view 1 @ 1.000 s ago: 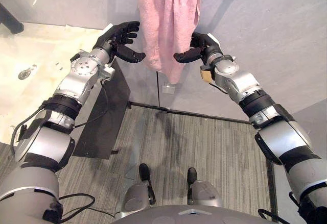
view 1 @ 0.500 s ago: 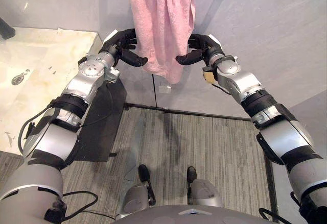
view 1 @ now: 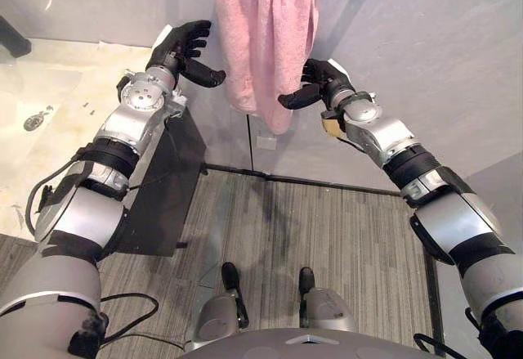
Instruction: Organize the bathroom.
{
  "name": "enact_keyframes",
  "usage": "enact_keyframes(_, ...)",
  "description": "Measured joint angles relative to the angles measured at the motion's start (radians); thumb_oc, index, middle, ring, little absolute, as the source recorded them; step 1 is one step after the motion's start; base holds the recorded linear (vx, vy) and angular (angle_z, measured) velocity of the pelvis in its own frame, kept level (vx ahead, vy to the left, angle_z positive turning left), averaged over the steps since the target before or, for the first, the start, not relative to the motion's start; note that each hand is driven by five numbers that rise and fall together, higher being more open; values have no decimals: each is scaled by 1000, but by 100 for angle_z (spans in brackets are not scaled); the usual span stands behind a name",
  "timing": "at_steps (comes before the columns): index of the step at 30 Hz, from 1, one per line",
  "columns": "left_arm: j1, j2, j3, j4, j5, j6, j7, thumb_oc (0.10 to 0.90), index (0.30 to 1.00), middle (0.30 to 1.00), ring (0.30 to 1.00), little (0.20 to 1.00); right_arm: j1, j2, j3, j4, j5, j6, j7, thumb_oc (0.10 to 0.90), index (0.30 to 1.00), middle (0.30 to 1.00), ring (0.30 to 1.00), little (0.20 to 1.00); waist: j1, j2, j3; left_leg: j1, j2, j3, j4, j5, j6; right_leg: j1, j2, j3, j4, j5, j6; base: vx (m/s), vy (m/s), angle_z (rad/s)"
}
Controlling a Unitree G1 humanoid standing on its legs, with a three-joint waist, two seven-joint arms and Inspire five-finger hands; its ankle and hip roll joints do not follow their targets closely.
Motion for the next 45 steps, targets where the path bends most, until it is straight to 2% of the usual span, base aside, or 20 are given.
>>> enact_keyframes(7,-3,-5,-11,0,-3,1,-98,800,900,900,900,900,0,0,0,0,0,0,-7,800,900,900,900,900,-10,0,0,1,-1,4,-2,-3,5,0,-2,1,0,0,0,0,0,0)
enact_keyframes(10,-12,-16,-53,0,-7,12,-147,800,900,900,900,900,0,0,0,0,0,0,1,800,900,900,900,900,-26,0,0,3,-2,9,-3,-3,5,-2,-4,6,3,0,0,-8,5,-3)
enact_keyframes(17,-17,-28,-78,3,-8,13,-145,800,900,900,900,900,-5,1,0,35,-1,-1,15,800,900,900,900,900,-54,0,0,3,-1,14,-2,-2,5,-5,-3,11,3,0,0,-2,4,-2)
enact_keyframes(18,-27,-32,-78,21,-8,13,-144,800,900,900,900,900,-7,0,0,45,-2,-1,18,717,775,775,775,775,-58,0,0,3,-1,14,-1,-2,4,-6,-3,11,3,0,0,0,0,0)
enact_keyframes(19,-33,-32,-78,31,-8,15,-138,737,806,806,806,806,-7,0,0,49,-1,-2,23,569,554,554,554,554,-60,0,0,3,-1,15,-1,-2,4,-6,-3,13,3,0,0,-25,-13,-5)
enact_keyframes(20,-42,-33,-78,49,-8,15,-126,400,300,300,300,300,-8,0,0,56,-1,-2,31,464,396,396,396,396,-60,0,0,3,0,17,0,-1,3,-8,-2,16,3,0,0,-23,-11,-4)
enact_keyframes(21,-42,-33,-78,49,-8,15,-126,400,300,300,300,300,-8,0,0,56,-1,-2,31,464,396,396,396,396,-60,0,0,3,0,17,0,-1,3,-8,-2,16,3,0,0,-30,-7,-2)
enact_keyframes(22,-43,-33,-78,53,-8,15,-119,400,300,300,300,300,-9,1,0,68,-1,-4,33,400,300,300,300,300,-59,1,-1,2,1,17,0,0,2,-9,-1,16,3,0,0,0,0,0)
enact_keyframes(31,-43,-33,-78,59,-8,31,-97,400,300,300,300,300,-10,3,0,76,-1,-12,30,400,300,300,300,300,-52,2,-1,-9,0,16,1,0,1,-18,-2,15,3,0,0,-3,0,0)
enact_keyframes(32,-43,-33,-78,59,-8,31,-96,400,300,300,300,300,-10,6,0,76,-1,-15,30,453,380,380,380,380,-52,2,-1,-9,0,17,2,0,1,-18,-2,15,3,0,0,0,0,0)
enact_keyframes(33,-43,-33,-78,59,-8,31,-96,400,300,300,300,300,-10,9,0,76,-1,-17,30,558,538,538,538,538,-51,2,-1,-9,0,17,3,2,2,-18,-2,15,3,0,0,0,0,0)
enact_keyframes(34,-43,-33,-78,59,-8,31,-96,400,300,300,300,300,-10,11,0,76,0,-20,30,800,900,900,900,900,-51,2,-1,-9,0,17,3,2,2,-18,-3,15,3,0,0,0,0,0)
enact_keyframes(45,-43,-33,-78,59,-8,31,-95,400,300,300,300,300,-11,17,0,76,-2,-24,28,800,900,900,900,900,-52,2,-1,-7,1,19,0,4,1,-18,-2,16,3,0,0,0,0,0)
